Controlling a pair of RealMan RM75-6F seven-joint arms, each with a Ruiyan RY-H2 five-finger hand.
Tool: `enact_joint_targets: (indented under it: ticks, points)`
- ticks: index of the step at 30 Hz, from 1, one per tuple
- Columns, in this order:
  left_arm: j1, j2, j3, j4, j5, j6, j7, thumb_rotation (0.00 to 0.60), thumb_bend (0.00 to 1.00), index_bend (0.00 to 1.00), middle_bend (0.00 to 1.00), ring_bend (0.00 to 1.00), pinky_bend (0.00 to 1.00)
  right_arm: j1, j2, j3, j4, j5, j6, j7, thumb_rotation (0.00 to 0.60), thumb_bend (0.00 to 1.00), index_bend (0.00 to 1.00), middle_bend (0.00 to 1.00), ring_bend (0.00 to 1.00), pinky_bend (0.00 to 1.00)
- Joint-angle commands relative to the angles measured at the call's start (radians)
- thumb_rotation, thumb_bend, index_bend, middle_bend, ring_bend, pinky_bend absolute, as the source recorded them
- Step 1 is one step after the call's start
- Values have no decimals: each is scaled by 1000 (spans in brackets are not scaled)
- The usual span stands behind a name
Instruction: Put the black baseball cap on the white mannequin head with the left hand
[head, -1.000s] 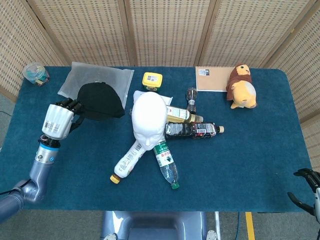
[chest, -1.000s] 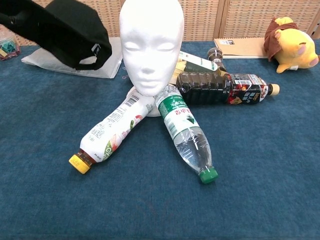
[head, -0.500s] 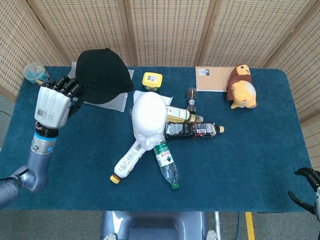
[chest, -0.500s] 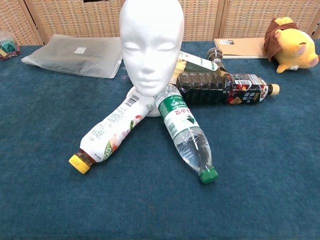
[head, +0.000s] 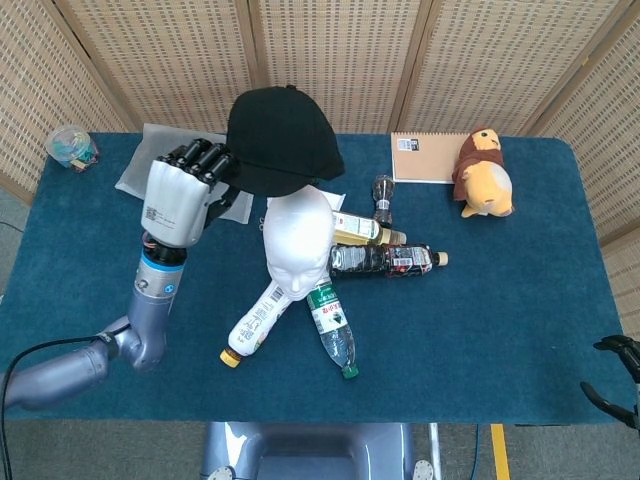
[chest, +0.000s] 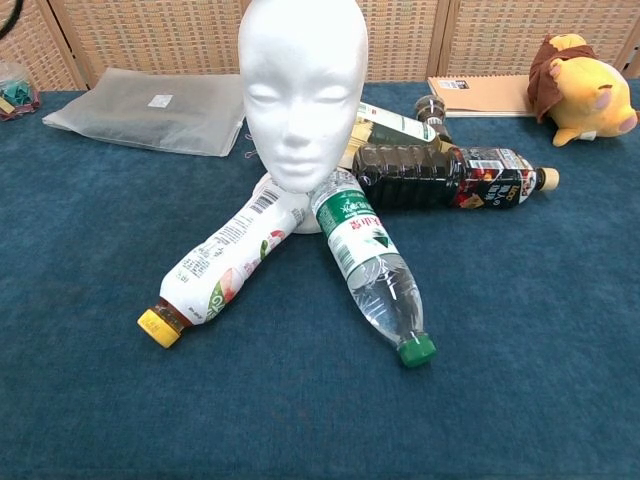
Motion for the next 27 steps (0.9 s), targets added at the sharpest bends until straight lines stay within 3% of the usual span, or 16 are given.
enact_joint_targets:
  ticks: [1,10,27]
  points:
    - [-33,-60,14,39,7,0,-11,600,489,741,565,488,765,-3,-1,0,4,3,0,4,600,173,369,340,357,314]
    - [-44,-140,88,86,54,16,-32,600,487,741,565,488,764,-11,-3,2,20,20,-3,22,600,173,369,340,357,314]
    - [54,-85,196,32,109,54,-41,600,478,741,565,488,755,-1,-13,1,22,19,-24,18,600,173,368,340,357,314]
